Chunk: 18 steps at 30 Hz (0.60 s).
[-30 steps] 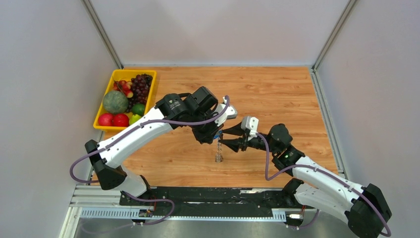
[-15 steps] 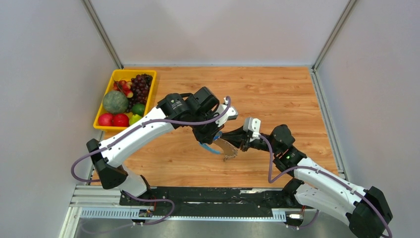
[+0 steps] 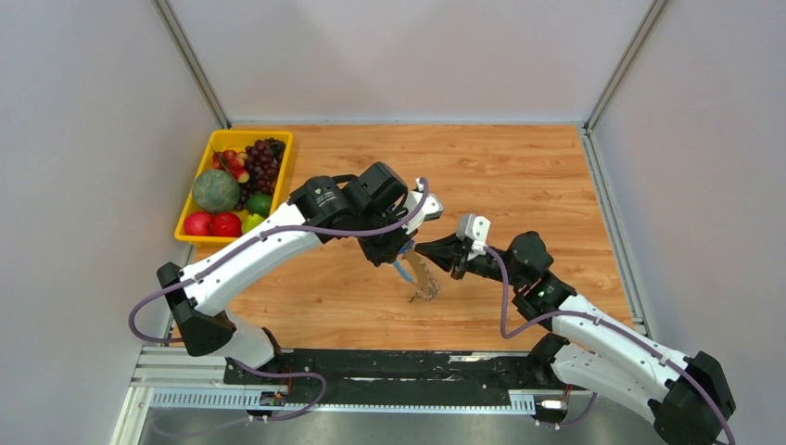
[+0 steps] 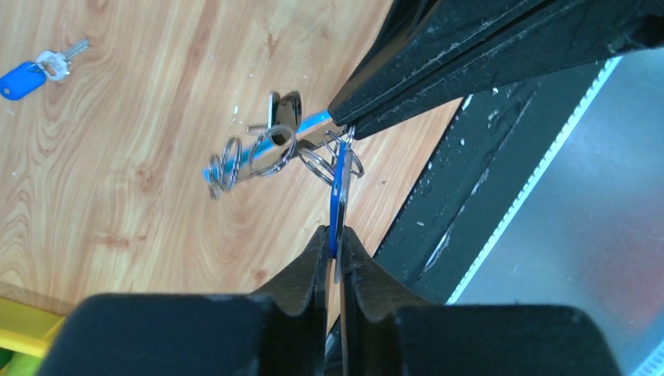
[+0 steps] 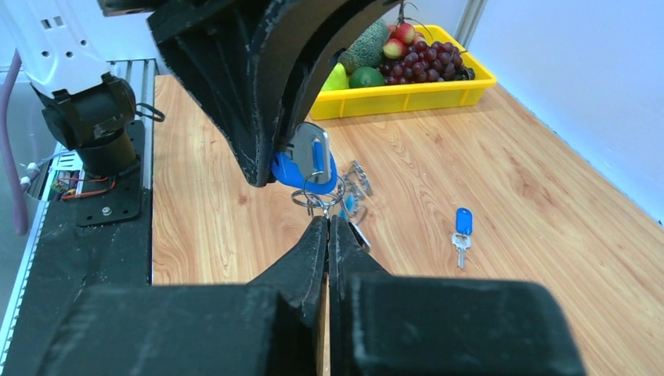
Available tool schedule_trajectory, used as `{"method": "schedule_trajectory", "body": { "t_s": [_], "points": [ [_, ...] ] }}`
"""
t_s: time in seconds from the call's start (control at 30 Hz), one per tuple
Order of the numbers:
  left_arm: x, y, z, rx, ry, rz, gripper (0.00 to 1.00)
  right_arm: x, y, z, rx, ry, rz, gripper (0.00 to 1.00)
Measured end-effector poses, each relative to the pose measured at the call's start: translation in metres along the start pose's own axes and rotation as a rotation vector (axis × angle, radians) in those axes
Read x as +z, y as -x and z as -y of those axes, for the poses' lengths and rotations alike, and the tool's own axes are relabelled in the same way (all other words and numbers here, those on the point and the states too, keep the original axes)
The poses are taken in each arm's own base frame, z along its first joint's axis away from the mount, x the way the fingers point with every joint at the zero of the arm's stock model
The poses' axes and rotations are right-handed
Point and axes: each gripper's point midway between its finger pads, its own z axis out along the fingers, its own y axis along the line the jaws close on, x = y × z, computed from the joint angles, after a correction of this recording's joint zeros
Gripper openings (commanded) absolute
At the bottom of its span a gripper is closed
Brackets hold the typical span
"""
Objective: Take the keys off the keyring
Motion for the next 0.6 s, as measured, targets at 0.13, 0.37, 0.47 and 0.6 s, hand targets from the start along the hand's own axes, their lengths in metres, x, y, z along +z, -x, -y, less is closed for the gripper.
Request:
{"method": "schedule_trajectory", "body": {
  "t_s": [0.13,0.37,0.47,0.6],
  "points": [
    [0.000,0.006,-0.005,0.009,0.032,0.065,0.43,0.000,0.001,0.006,0.023,-0.032,-0.027,0.00],
    [0.001,0.018,-0.011,0.025,0.069,0.215,0.58,0.001,0.012,0.013,0.047,-0.067,-0.057,0.00],
    [0.003,0.023,-0.015,0.029,0.095,0.266,0.59,0.001,0.020,0.016,0.049,-0.078,-0.062,0.00],
    [0.004,0.026,-0.022,0.033,0.135,0.330,0.66,0.002,0.029,0.018,0.050,-0.082,-0.064,0.00]
  ]
}}
